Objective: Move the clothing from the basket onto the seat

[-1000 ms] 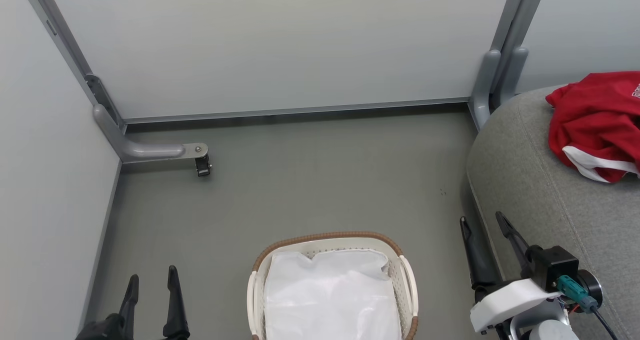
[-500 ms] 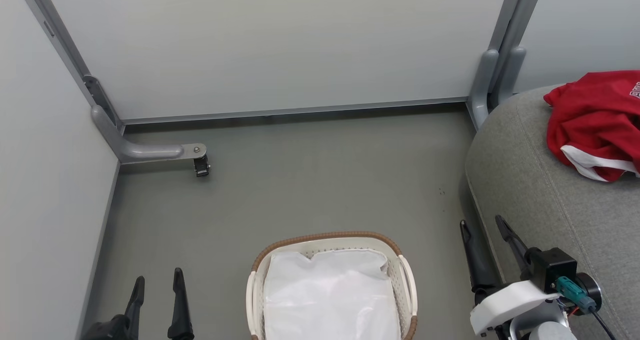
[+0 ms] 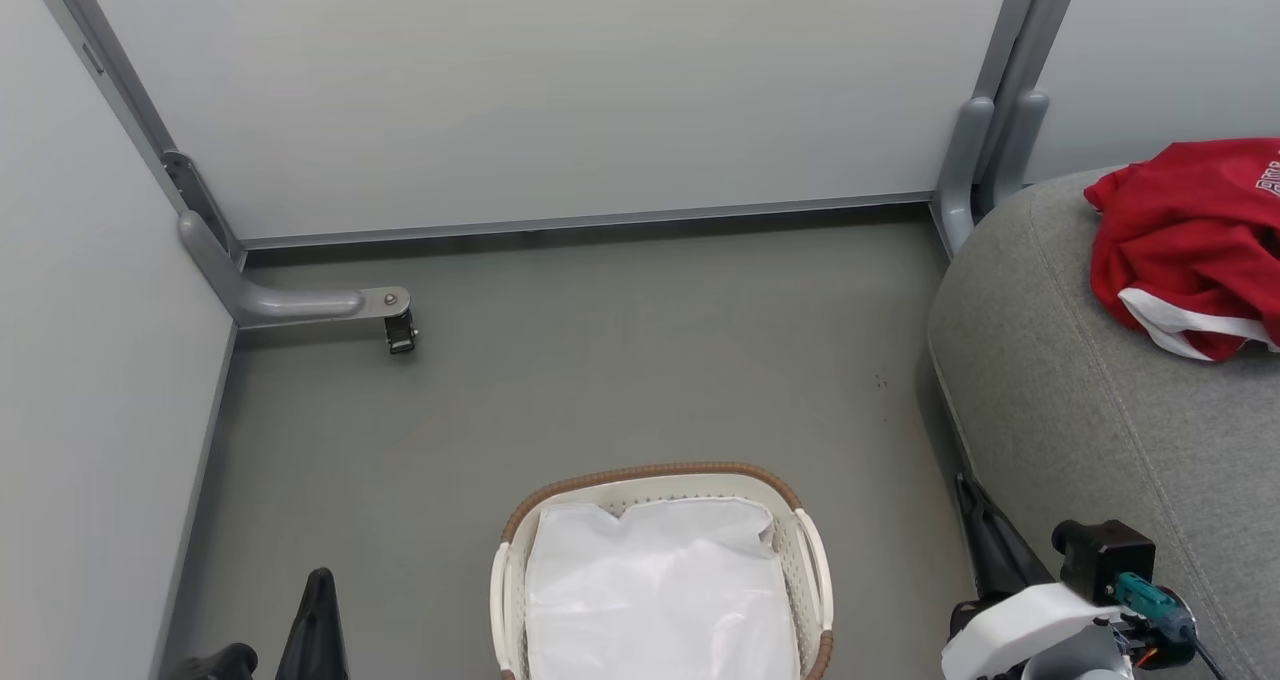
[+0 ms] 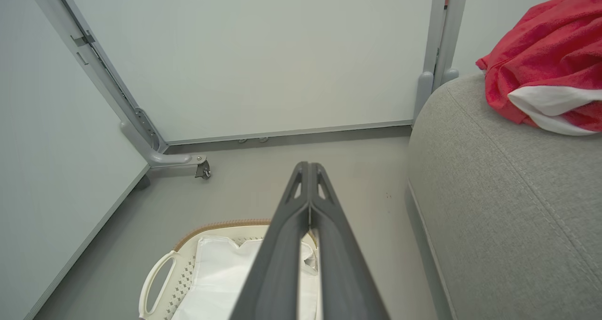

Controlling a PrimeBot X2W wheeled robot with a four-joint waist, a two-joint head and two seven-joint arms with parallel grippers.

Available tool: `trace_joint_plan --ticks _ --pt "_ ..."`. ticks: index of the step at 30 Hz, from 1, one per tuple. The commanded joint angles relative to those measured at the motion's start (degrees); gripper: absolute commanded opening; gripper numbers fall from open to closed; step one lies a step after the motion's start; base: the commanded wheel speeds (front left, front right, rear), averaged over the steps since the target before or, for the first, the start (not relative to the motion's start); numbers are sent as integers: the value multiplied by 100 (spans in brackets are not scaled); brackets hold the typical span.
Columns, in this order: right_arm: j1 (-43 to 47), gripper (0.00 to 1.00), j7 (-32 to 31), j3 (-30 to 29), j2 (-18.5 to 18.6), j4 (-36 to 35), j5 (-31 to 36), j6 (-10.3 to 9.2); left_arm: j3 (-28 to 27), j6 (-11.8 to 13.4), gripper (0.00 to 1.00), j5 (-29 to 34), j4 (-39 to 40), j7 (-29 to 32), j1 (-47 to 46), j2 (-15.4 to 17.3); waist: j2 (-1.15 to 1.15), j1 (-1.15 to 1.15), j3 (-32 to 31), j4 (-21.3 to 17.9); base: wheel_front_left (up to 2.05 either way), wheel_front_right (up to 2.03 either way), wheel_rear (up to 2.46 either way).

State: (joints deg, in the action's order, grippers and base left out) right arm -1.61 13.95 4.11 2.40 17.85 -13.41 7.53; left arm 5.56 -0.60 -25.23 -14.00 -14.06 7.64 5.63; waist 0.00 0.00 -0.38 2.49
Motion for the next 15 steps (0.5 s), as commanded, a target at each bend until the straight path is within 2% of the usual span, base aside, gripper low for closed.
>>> trace_joint_plan --ticks 1,15 --pt "-85 0 -58 -49 16 -100 -289 0 -71 -49 0 -228 70 62 -109 -2 0 0 1 -3 0 0 0" --pt "-167 0 -417 -225 38 -160 -1721 -1 -285 -170 0 -1437 62 433 -363 -50 0 0 7 -32 0 0 0"
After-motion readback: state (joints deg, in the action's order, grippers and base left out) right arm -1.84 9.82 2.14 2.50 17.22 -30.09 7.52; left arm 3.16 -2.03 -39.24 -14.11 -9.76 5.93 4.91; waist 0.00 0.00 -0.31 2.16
